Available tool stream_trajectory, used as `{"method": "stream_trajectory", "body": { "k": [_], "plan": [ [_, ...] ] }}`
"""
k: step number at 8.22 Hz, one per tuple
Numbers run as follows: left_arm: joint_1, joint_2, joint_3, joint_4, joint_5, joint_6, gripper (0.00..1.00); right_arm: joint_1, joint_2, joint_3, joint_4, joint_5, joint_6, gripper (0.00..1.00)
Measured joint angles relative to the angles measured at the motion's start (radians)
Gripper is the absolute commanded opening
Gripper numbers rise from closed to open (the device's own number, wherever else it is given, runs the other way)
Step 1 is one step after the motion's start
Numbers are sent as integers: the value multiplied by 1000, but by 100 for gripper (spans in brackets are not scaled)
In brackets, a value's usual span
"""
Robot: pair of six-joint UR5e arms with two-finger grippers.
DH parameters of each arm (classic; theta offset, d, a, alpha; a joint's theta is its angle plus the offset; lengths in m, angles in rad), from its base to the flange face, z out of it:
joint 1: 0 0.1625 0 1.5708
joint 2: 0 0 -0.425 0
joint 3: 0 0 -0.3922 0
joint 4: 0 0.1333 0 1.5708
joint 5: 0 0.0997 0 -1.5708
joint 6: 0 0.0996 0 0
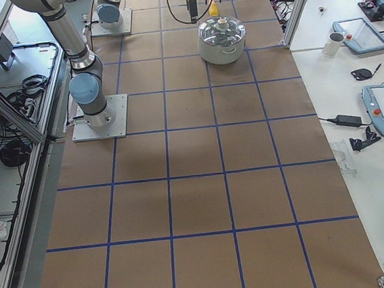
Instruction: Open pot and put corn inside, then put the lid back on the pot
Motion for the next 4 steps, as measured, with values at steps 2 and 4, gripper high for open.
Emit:
{"method": "stream_trajectory", "body": {
  "k": [2,4],
  "plan": [
    [0,-18,0,0,0,1,100,0,1,1,1,3,-1,100],
    [0,-29,-1,0,1,-1,75,0,7,1,-5,6,2,100]
  ]
}}
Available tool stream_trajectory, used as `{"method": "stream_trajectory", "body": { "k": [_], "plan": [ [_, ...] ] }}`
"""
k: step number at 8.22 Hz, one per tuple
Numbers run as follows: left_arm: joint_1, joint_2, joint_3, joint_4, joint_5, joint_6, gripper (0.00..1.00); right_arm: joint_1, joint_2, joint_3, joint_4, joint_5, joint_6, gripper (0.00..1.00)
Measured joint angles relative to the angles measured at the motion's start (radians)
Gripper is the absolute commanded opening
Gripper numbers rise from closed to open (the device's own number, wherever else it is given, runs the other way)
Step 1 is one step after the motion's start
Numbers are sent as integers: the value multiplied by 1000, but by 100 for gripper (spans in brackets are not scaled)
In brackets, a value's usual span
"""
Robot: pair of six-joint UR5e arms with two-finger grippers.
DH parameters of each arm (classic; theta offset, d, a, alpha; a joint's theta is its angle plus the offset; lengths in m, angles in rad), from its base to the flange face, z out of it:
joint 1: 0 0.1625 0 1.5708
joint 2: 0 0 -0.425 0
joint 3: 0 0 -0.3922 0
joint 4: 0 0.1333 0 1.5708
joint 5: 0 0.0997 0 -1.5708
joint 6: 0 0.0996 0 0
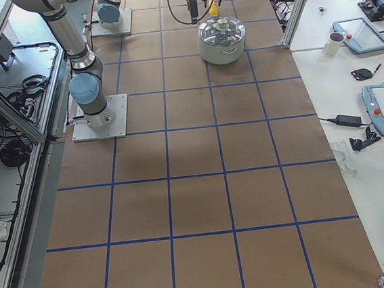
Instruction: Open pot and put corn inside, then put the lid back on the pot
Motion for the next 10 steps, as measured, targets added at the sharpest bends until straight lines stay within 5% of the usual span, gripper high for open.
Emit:
{"method": "stream_trajectory", "body": {
  "k": [1,2,6,10],
  "plan": [
    [0,-6,0,0,2,0,14,0,4,-1,-2,-1,2,100],
    [0,-14,1,1,4,-1,0,0,7,-2,-3,-7,3,100],
    [-1,4,10,0,84,-64,0,0,19,-13,-14,-17,-4,100],
    [-23,141,13,-8,114,-72,0,8,143,-121,-78,-12,17,100]
  ]
}}
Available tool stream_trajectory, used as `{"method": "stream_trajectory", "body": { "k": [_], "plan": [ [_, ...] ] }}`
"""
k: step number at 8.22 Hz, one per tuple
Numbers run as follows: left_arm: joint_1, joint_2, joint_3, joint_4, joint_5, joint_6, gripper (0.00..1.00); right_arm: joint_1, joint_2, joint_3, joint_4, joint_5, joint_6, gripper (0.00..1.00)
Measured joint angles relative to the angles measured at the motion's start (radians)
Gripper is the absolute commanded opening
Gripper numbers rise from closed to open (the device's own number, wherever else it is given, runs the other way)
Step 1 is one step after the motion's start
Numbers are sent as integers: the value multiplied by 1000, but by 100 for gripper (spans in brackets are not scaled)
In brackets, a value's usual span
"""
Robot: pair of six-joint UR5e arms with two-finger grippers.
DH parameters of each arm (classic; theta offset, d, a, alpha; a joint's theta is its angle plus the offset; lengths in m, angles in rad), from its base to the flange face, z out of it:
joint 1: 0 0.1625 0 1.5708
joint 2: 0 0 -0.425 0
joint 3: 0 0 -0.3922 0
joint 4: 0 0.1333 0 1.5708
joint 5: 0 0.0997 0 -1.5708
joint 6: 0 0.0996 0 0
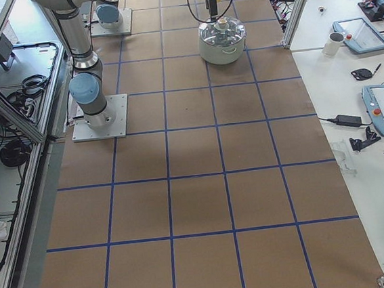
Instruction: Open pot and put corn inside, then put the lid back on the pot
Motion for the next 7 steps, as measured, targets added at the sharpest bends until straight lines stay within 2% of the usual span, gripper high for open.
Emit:
{"method": "stream_trajectory", "body": {
  "k": [3,7],
  "plan": [
    [-44,75,1,-1,-4,4,0,88,132,-45,-146,-23,138,100],
    [-92,94,-1,4,-6,5,0,228,297,-47,-361,-64,331,100]
  ]
}}
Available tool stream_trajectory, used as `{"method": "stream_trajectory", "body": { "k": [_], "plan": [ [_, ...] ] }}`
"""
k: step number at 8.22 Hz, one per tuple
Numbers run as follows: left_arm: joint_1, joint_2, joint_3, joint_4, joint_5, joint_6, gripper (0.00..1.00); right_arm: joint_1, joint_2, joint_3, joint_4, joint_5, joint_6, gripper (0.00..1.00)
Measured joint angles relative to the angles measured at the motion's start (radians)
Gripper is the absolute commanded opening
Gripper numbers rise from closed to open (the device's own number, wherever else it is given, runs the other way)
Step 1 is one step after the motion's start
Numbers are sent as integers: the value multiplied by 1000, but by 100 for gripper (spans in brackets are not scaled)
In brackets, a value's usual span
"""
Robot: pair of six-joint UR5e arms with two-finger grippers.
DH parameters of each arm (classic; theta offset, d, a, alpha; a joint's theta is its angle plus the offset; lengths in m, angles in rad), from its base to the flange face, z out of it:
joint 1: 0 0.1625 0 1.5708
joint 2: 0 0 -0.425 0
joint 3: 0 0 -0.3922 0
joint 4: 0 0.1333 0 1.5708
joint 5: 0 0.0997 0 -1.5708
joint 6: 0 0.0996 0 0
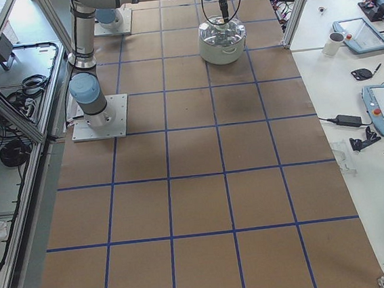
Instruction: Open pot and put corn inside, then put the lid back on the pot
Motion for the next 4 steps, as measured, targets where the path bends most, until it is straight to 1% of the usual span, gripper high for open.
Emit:
{"method": "stream_trajectory", "body": {
  "k": [2,4],
  "plan": [
    [-14,0,-2,3,-10,1,0,28,45,5,-54,3,33,100],
    [-16,-1,-5,4,-21,6,0,41,75,11,-97,9,23,92]
  ]
}}
